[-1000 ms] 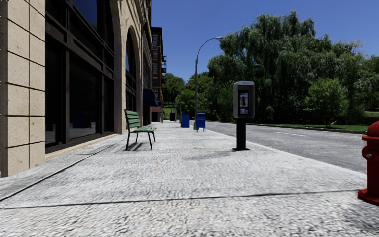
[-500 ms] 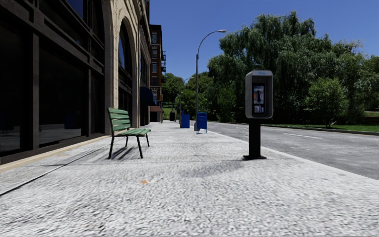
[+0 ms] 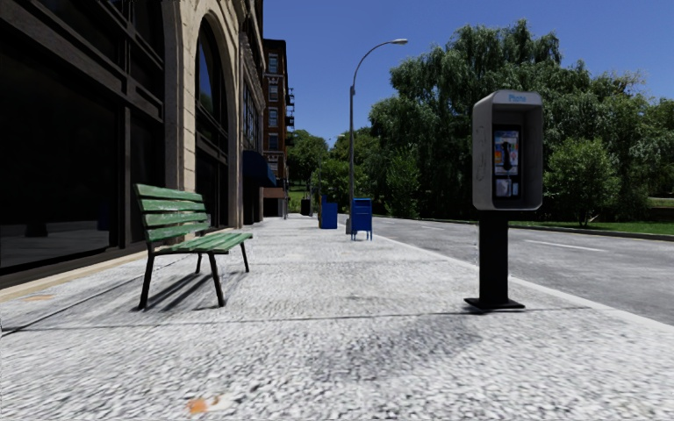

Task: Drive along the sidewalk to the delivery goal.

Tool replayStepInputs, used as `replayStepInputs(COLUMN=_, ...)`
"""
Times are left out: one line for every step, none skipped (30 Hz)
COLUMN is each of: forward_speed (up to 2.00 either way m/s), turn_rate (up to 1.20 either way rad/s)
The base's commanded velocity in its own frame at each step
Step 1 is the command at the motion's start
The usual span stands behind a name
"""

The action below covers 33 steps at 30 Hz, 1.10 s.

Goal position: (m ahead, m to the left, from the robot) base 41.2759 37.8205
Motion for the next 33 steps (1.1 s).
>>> replayStepInputs(forward_speed=2.00, turn_rate=0.00)
replayStepInputs(forward_speed=2.00, turn_rate=0.00)
replayStepInputs(forward_speed=2.00, turn_rate=0.00)
replayStepInputs(forward_speed=2.00, turn_rate=0.00)
replayStepInputs(forward_speed=2.00, turn_rate=0.00)
replayStepInputs(forward_speed=2.00, turn_rate=0.00)
replayStepInputs(forward_speed=2.00, turn_rate=0.00)
replayStepInputs(forward_speed=2.00, turn_rate=0.00)
replayStepInputs(forward_speed=2.00, turn_rate=0.00)
replayStepInputs(forward_speed=2.00, turn_rate=0.00)
replayStepInputs(forward_speed=2.00, turn_rate=0.00)
replayStepInputs(forward_speed=2.00, turn_rate=0.00)
replayStepInputs(forward_speed=2.00, turn_rate=0.00)
replayStepInputs(forward_speed=2.00, turn_rate=0.00)
replayStepInputs(forward_speed=2.00, turn_rate=0.00)
replayStepInputs(forward_speed=2.00, turn_rate=0.00)
replayStepInputs(forward_speed=2.00, turn_rate=0.00)
replayStepInputs(forward_speed=2.00, turn_rate=0.00)
replayStepInputs(forward_speed=2.00, turn_rate=0.00)
replayStepInputs(forward_speed=2.00, turn_rate=0.00)
replayStepInputs(forward_speed=2.00, turn_rate=0.00)
replayStepInputs(forward_speed=2.00, turn_rate=0.00)
replayStepInputs(forward_speed=2.00, turn_rate=0.00)
replayStepInputs(forward_speed=2.00, turn_rate=0.00)
replayStepInputs(forward_speed=2.00, turn_rate=0.00)
replayStepInputs(forward_speed=2.00, turn_rate=0.00)
replayStepInputs(forward_speed=2.00, turn_rate=0.00)
replayStepInputs(forward_speed=2.00, turn_rate=0.00)
replayStepInputs(forward_speed=2.00, turn_rate=0.00)
replayStepInputs(forward_speed=2.00, turn_rate=0.00)
replayStepInputs(forward_speed=2.00, turn_rate=0.00)
replayStepInputs(forward_speed=2.00, turn_rate=0.00)
replayStepInputs(forward_speed=2.00, turn_rate=0.00)
